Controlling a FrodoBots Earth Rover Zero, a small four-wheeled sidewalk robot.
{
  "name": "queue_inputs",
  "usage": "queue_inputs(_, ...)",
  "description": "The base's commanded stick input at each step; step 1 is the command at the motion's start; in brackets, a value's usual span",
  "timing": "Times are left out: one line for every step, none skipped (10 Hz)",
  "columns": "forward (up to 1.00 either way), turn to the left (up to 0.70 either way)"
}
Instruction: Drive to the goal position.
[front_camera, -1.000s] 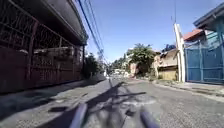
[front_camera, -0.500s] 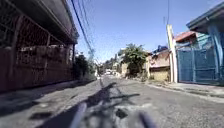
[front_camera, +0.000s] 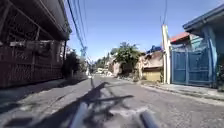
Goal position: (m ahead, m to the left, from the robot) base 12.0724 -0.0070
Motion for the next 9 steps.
queue_inputs(0.5, 0.0)
queue_inputs(0.5, 0.0)
queue_inputs(0.5, 0.0)
queue_inputs(0.5, 0.0)
queue_inputs(0.5, 0.0)
queue_inputs(0.5, 0.0)
queue_inputs(0.5, 0.0)
queue_inputs(0.5, 0.0)
queue_inputs(0.5, 0.0)
